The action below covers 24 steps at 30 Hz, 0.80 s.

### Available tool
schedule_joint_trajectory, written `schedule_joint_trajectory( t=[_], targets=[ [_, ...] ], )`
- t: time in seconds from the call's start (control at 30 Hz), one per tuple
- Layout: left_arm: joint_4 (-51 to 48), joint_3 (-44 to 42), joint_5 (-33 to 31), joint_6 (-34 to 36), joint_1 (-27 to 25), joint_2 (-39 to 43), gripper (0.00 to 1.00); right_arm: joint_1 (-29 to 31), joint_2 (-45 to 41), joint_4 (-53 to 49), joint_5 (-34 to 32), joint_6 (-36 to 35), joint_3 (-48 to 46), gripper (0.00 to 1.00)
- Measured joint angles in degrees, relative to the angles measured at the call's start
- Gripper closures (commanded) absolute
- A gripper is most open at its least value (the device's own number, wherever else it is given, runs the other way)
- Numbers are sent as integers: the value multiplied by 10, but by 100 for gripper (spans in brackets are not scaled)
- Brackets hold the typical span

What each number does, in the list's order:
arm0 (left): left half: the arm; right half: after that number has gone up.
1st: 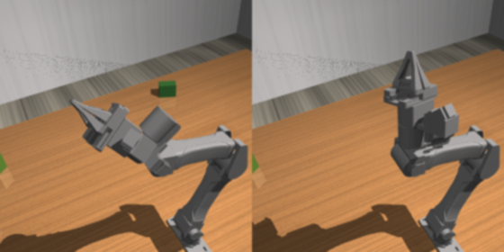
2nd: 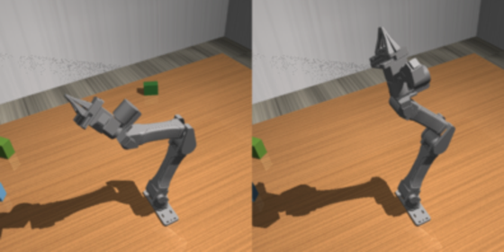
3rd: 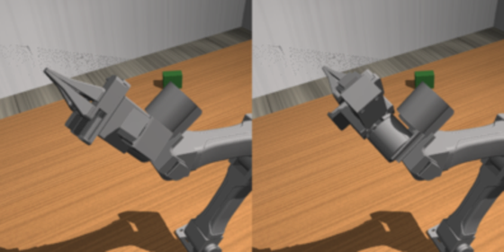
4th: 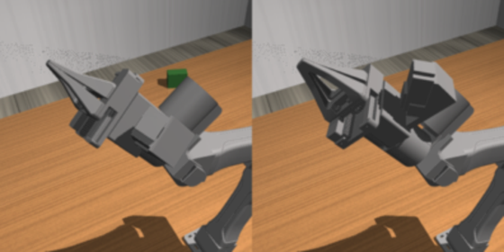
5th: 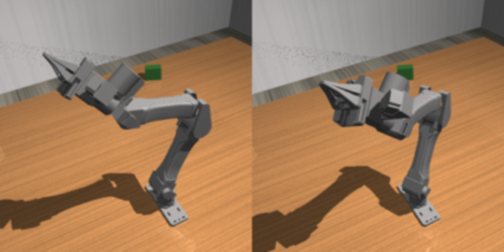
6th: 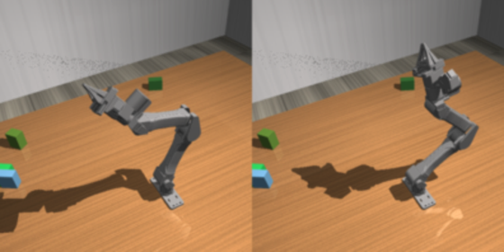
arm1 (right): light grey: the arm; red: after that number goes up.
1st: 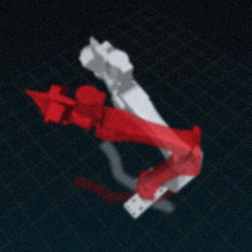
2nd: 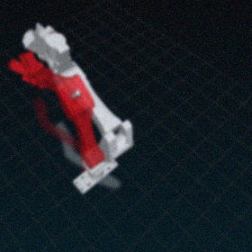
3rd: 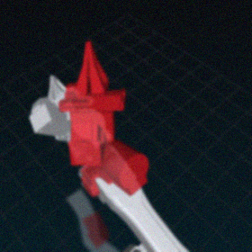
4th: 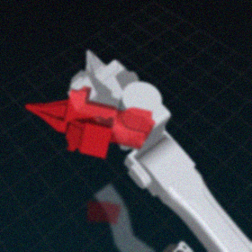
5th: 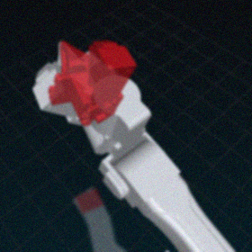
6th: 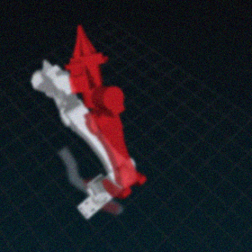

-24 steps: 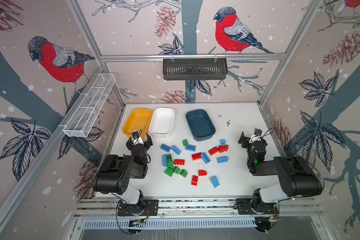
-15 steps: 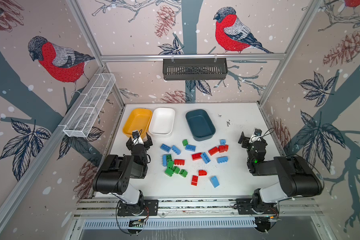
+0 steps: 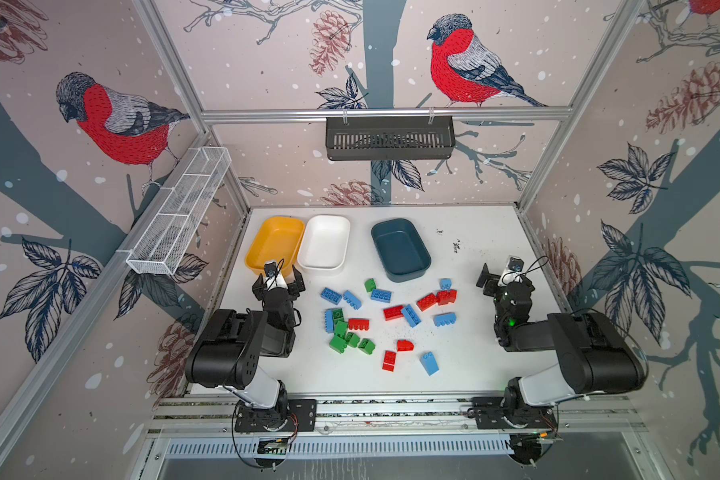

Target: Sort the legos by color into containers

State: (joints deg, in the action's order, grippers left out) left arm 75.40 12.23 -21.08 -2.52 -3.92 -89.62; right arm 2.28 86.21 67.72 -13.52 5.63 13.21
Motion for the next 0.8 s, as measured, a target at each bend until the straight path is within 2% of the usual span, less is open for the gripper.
schedule_joint_trajectory(
  t=[0.6, 0.7, 0.8],
  targets=[
    [1, -2, -1, 1, -2, 2, 1, 0, -3, 0, -1, 0, -2, 1],
    [-9, -7, -6, 10, -13, 33, 1, 2, -24, -10, -11, 1, -1, 1],
    [-34, -6, -42, 14, -32, 102, 1, 2, -74, -54, -19, 2, 12, 1]
  ],
)
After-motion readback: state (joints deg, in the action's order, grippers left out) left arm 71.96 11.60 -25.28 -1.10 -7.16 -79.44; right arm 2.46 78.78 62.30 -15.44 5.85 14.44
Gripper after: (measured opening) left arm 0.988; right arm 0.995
